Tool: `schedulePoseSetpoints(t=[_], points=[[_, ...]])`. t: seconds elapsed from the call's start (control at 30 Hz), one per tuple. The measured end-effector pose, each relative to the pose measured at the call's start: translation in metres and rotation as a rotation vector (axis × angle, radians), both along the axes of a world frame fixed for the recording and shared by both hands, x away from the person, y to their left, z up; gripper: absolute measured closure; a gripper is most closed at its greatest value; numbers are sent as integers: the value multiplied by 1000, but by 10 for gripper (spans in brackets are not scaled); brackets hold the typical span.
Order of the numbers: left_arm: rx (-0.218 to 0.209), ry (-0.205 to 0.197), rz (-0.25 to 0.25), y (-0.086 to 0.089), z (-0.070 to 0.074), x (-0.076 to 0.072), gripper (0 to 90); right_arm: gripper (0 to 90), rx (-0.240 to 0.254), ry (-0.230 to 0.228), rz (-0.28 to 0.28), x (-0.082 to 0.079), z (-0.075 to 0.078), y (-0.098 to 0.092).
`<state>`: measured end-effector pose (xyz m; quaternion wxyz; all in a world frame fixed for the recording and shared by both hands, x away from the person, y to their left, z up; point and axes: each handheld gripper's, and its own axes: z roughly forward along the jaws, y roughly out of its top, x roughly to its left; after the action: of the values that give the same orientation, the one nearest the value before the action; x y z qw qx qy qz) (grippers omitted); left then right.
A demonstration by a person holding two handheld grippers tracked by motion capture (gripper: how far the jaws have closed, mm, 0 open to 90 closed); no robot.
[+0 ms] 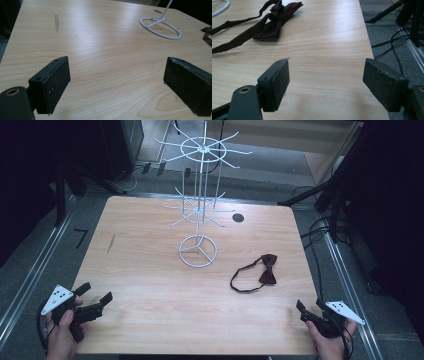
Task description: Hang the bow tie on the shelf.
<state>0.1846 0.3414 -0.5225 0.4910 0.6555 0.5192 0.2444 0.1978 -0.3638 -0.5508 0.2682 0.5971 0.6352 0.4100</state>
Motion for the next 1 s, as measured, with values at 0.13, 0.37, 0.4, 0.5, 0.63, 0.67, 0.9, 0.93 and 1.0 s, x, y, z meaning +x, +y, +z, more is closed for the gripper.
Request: schedulePoseSetpoints(t=[0.13,0.37,0.4,0.5,0.63,0.67,0.9,0.93,1.0], points=[[-5,-7,3,1,0,-1,77,169,-20,16,21,4,2,4],[2,-7,5,0,0,-2,76,110,3,39,65,14,14,20],[1,-6,4,0,0,-2,76,104,11,47,67,15,16,23],[0,-5,2,1,0,-1,76,104,13,50,73,18,19,28],[-1,-4,0,1,0,-1,77,97,15,59,87,26,26,39],[-1,-4,-1,1,0,-1,76,93,28,62,99,30,31,45],[1,-5,2,1,0,-1,76,92,0,77,112,43,47,69],[0,-6,2,1,0,-1,76,92,-4,82,109,46,48,72],[-2,-4,1,1,0,-1,77,95,-11,91,105,53,50,78]])
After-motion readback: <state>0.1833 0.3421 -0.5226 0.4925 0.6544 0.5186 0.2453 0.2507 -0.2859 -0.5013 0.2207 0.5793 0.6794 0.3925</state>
